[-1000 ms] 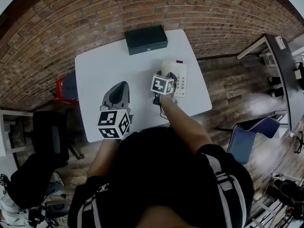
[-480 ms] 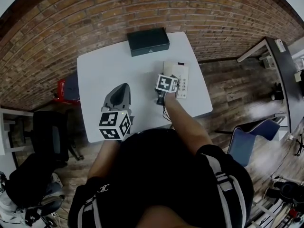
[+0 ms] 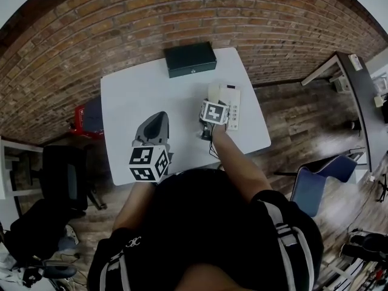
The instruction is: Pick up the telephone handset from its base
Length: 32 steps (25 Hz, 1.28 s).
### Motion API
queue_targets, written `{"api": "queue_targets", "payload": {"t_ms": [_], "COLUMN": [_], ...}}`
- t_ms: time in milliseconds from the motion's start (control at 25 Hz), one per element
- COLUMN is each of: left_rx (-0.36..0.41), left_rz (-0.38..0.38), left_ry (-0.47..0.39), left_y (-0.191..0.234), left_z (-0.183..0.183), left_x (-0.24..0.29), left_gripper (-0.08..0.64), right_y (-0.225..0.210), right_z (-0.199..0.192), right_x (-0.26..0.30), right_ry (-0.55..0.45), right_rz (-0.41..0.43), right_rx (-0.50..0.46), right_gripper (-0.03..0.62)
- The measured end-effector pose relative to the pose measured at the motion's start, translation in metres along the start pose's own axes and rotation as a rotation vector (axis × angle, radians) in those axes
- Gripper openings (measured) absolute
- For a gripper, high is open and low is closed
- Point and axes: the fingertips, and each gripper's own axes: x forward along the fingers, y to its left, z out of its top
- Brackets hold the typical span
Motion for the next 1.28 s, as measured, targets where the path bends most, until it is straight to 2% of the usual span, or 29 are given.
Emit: {"api": "queue_targets", "payload": {"t_ms": [160,520,680,1000,1280], "left_rx": [0.001,0.002,0.002,0.007,0.009], "left_rz": [-0.014,-0.047,-0.050,-0.083,-0.108], "left_ry": [0.001,0.004,-0.007,-0.004,-0.001], "left_y": [-0.005,-0.015,-0.016,-0.026,-0.038], "left_z": [-0.001,-0.006,-0.002,0.000,0.000], "left_x": [-0.001,0.003,0.008,0.017,0.027], "left_gripper": [0.002,0.002,0.002,0.002,0.002], "right_y": [0.012,0.022,0.022,0.004,-0.016], "right_z": [0.011,0.042,0.058,0.090,0.100], "right_x": [-0.017,-0.055,-0.076,-0.128,-0.174], "right_ry": [-0.045,-0.233,-0.284,-0.428,-0.526], "right_rz": [0.055,0.182,0.176,0.188,0.251], "right_rx": [0.004,0.033,-0.006,0.007,0.015], "right_gripper": [0.198,0.198,0.198,0.198,0.198]}}
